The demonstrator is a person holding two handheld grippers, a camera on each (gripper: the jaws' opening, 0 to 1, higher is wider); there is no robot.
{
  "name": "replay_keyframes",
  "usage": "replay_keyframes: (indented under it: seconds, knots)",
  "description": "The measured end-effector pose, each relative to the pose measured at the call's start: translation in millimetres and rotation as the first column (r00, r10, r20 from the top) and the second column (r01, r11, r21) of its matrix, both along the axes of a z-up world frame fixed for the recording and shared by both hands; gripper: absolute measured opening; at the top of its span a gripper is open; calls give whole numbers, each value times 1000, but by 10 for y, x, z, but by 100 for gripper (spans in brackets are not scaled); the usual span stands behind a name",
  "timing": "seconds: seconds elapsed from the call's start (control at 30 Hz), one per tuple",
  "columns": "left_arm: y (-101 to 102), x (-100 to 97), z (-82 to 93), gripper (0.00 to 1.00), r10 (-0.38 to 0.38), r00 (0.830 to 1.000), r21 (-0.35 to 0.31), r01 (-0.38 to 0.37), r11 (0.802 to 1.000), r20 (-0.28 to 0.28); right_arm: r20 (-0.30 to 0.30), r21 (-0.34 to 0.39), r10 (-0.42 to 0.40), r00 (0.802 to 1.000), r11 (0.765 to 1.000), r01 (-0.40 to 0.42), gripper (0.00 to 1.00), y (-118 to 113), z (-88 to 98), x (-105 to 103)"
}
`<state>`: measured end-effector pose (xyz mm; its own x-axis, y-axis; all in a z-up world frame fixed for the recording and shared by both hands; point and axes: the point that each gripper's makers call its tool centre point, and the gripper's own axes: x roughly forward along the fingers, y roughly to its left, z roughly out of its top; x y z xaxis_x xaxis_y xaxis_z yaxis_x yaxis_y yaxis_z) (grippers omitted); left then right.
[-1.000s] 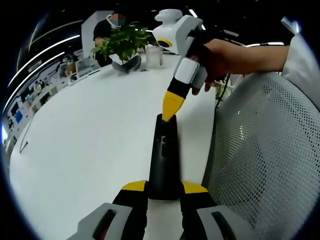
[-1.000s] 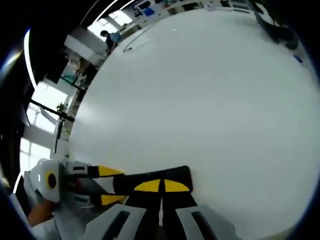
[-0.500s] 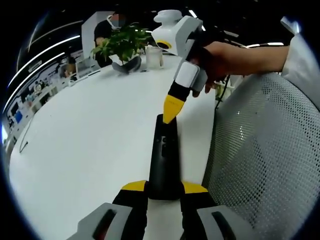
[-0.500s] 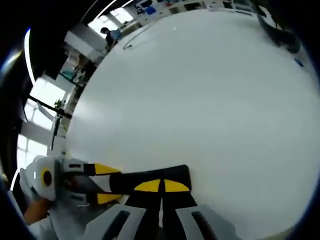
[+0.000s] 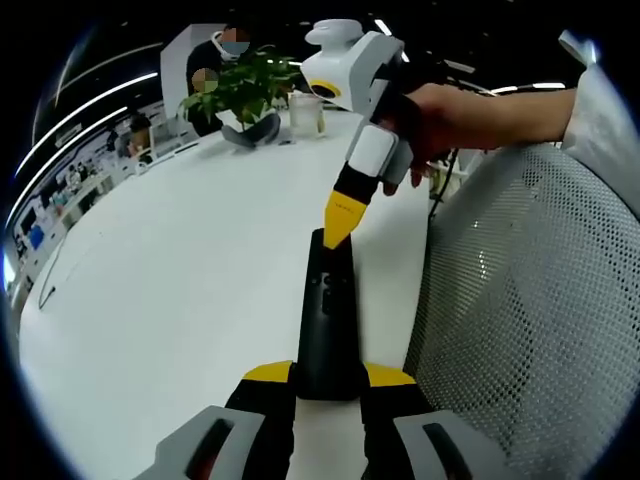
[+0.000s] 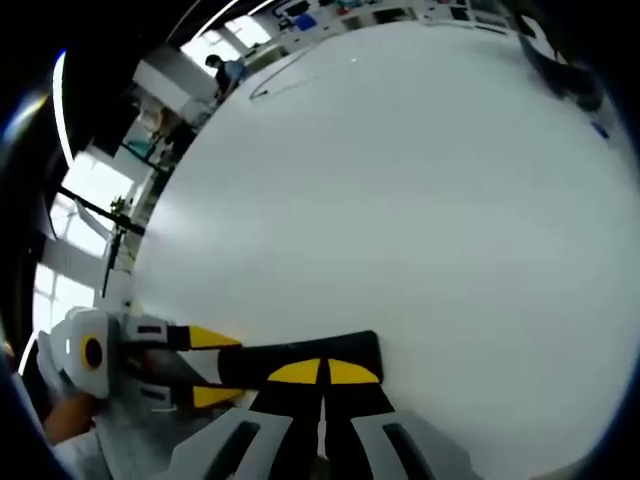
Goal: Press the specified remote control buttons in sequence, fully releasing each button before pressing the next.
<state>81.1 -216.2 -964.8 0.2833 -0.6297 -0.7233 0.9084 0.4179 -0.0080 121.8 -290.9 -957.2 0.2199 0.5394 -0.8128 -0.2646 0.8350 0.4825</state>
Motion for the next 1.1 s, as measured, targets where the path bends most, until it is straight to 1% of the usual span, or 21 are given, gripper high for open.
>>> replay_keyframes:
  seconds: [0.1, 0.3, 0.37, 0.47, 0.53, 0.8, 0.87, 1.0, 1.1]
  knots:
    - [-1, -3, 0, 24, -1, 1000, 0, 1, 1000, 2, 10, 3, 7, 1000, 1000, -7, 0, 8, 0, 2]
    - [-1, -8, 3, 24, -5, 1000, 6, 5, 1000, 6, -14, 27, -23, 1000, 999, 23, 0, 3, 12, 2]
    - [-3, -9, 4, 24, -5, 1000, 4, 5, 1000, 5, -27, 34, -31, 999, 999, 32, 0, -3, 14, 8]
    - [1, -12, 3, 24, -6, 1000, 3, 6, 1000, 5, -71, 65, -64, 995, 996, 69, 0, 1, 14, 0]
    - [1, -13, 3, 24, -8, 1000, 4, 8, 1000, 6, -81, 76, -73, 994, 994, 79, 0, -3, 12, 5]
    - [-40, -39, 7, 24, -30, 999, 3, 30, 1000, 17, -66, 103, -59, 996, 992, 66, 0, 81, 47, 9]
    - [-41, -38, 8, 24, -29, 999, 1, 29, 1000, 15, -69, 109, -63, 996, 992, 70, 0, 77, 44, 18]
    - [-40, -37, 6, 24, -30, 999, 2, 30, 1000, 17, -81, 149, -78, 994, 985, 90, 0, 103, 82, 25]
    - [-37, -35, 7, 24, -28, 1000, 1, 28, 1000, 15, -88, 139, -73, 994, 987, 84, 0, 125, 57, 12]
